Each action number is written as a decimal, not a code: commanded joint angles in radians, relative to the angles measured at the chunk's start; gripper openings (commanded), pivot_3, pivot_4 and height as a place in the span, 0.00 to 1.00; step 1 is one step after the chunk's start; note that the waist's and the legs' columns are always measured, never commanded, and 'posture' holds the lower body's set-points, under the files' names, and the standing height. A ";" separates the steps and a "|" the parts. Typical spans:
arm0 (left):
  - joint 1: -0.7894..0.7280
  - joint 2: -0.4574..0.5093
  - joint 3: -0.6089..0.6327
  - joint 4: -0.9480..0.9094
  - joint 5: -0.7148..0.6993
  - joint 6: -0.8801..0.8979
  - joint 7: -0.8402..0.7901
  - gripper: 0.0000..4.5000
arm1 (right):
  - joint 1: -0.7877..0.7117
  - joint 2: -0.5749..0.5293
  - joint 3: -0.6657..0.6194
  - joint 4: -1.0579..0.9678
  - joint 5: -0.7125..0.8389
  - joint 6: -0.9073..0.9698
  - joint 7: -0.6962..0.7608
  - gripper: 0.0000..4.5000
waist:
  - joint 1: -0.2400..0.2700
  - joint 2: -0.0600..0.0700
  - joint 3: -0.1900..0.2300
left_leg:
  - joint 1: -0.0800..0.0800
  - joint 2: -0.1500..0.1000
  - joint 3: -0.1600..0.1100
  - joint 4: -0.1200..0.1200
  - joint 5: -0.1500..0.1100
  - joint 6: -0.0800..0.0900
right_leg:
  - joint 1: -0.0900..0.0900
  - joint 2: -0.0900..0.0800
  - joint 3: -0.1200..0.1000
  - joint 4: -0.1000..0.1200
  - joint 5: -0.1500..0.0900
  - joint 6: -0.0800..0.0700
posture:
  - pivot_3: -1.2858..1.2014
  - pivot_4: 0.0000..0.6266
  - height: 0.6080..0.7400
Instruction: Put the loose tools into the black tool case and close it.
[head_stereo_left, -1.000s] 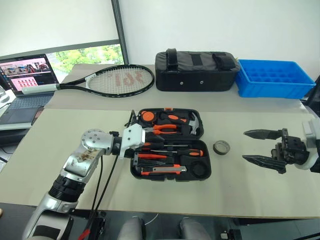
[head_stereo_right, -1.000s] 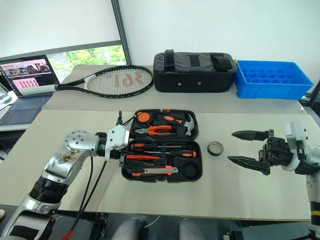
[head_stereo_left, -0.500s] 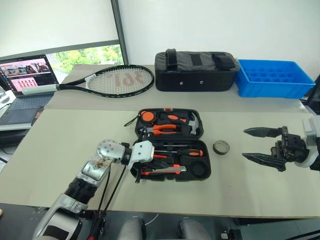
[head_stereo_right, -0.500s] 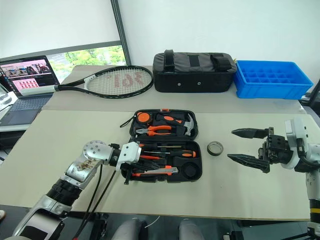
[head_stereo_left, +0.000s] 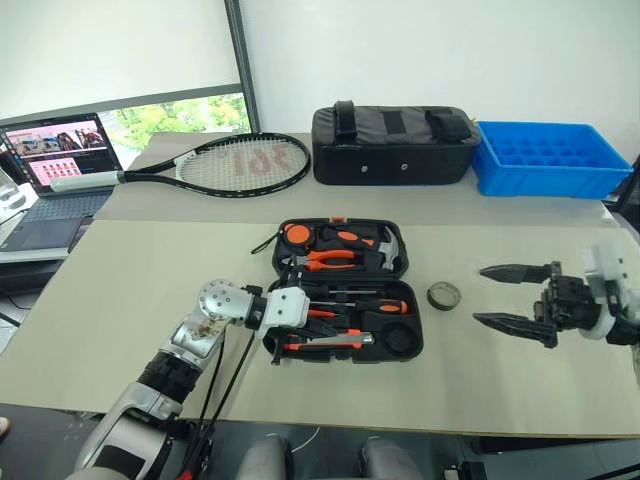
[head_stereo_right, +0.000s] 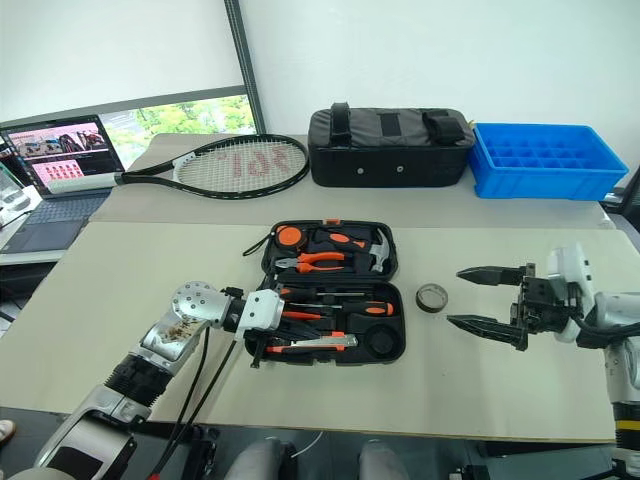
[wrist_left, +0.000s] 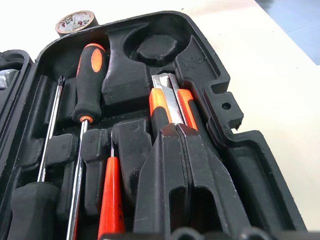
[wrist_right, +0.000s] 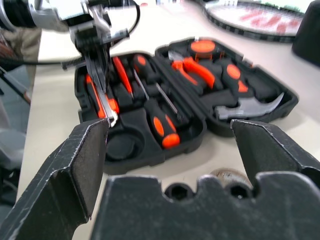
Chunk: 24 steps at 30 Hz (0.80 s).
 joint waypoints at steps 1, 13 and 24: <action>0.034 0.000 -0.060 0.064 0.070 0.019 -0.006 0.00 | -0.035 -0.021 0.019 -0.001 -0.030 -0.023 -0.014 1.00 | 0.000 0.000 0.000 | 0.000 0.000 0.000 0.000 0.000 0.000 | 0.000 0.000 0.000 0.000 0.000 0.000 | 0.52 0.24 0.76; 0.047 -0.025 0.057 -0.097 -0.045 0.133 0.070 0.00 | -0.087 -0.043 0.184 0.033 -0.248 -0.100 -0.086 1.00 | 0.003 0.000 -0.001 | -0.001 0.000 0.000 0.002 0.000 0.000 | -0.001 0.000 0.000 0.001 0.000 0.001 | 0.52 0.24 0.76; 0.017 0.135 0.281 -0.553 -0.339 0.622 0.139 0.34 | -0.234 -0.007 0.336 0.178 -0.400 -0.146 -0.138 1.00 | -0.011 -0.003 0.003 | -0.003 0.001 0.000 0.000 0.000 0.000 | -0.004 0.001 0.000 0.002 0.000 0.001 | 0.52 0.24 0.76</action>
